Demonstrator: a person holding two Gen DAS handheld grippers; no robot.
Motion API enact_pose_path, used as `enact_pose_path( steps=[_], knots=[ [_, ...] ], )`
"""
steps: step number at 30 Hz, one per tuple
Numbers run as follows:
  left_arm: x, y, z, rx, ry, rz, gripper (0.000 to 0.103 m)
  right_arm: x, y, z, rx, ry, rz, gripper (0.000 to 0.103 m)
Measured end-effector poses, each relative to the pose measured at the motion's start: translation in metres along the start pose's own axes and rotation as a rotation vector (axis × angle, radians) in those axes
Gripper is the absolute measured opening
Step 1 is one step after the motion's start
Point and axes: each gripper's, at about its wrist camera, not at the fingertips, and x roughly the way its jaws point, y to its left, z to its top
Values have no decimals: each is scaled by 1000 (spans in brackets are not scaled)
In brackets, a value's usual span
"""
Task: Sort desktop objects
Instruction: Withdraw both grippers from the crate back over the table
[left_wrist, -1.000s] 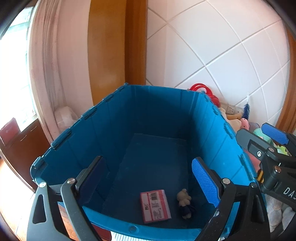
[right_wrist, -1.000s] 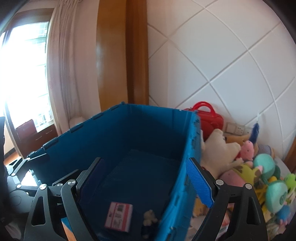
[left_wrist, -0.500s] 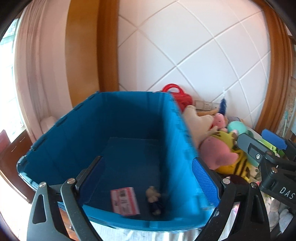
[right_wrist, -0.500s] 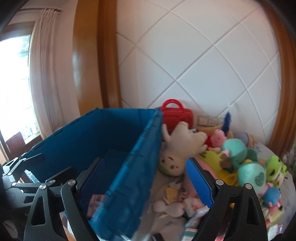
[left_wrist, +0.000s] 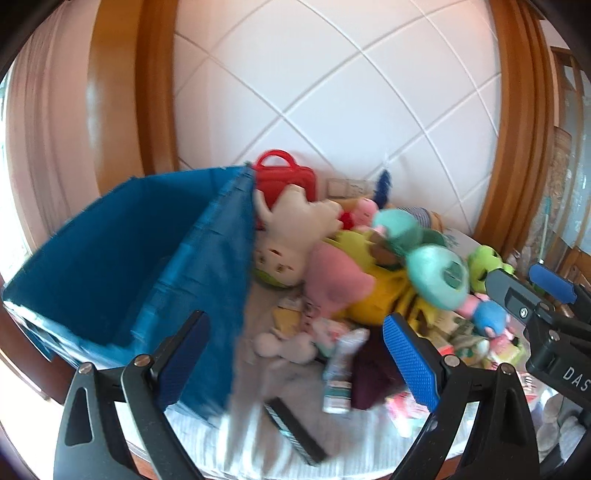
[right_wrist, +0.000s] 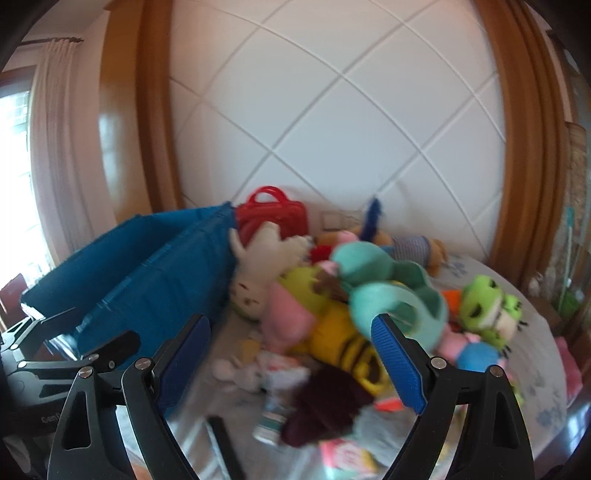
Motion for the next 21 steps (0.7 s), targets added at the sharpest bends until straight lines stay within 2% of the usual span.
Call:
enact_pose_path(
  steps=[7, 14, 21],
  knots=[
    [9, -78, -23, 42, 52, -50, 96, -15, -81, -35, 79, 51, -77, 90],
    [43, -129, -45, 124, 130, -114, 96, -20, -147, -73, 182, 105, -177, 90],
    [82, -174, -66, 182, 189, -221, 96, -21, -196, -108, 256, 170, -300, 90]
  ],
)
